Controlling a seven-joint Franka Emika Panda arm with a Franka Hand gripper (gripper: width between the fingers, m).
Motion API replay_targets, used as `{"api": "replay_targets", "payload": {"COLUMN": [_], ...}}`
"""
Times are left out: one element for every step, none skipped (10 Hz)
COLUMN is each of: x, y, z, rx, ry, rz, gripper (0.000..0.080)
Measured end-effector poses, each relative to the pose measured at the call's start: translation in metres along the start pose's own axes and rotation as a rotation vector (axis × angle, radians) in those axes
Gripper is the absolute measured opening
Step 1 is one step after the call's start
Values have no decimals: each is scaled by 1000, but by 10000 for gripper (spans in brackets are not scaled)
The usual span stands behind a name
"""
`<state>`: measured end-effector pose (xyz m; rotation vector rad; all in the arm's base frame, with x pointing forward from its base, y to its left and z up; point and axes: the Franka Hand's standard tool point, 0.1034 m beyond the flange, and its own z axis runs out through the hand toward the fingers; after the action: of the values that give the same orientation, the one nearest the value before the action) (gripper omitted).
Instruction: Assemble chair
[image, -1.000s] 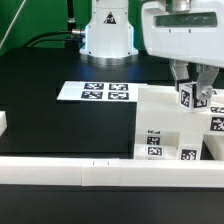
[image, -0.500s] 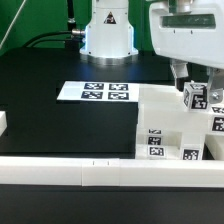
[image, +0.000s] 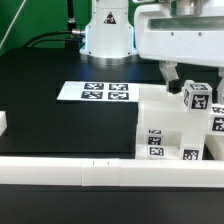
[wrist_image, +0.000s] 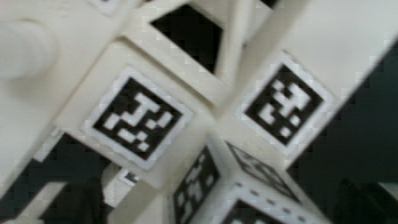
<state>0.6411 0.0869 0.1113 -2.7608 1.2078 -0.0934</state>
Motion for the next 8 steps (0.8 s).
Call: {"api": "replay_targets", "payload": {"x": [-1,0,1,2,2,3,3,2], "y": [0,-1,-1,-1,-3,-3,-2,-2], "z": [0,-1,-2,-2,-3,-2,-3,-2], "rx": [-21,-23,-29,-35,-43,-55,-70,-80], "ry": [2,2,-7,-18,-22,-24,-24,-22], "rz": [-120,-200,-292,-378,-439,-527,-613,-679], "gripper": [648,648,648,648,648,648,648,648]}}
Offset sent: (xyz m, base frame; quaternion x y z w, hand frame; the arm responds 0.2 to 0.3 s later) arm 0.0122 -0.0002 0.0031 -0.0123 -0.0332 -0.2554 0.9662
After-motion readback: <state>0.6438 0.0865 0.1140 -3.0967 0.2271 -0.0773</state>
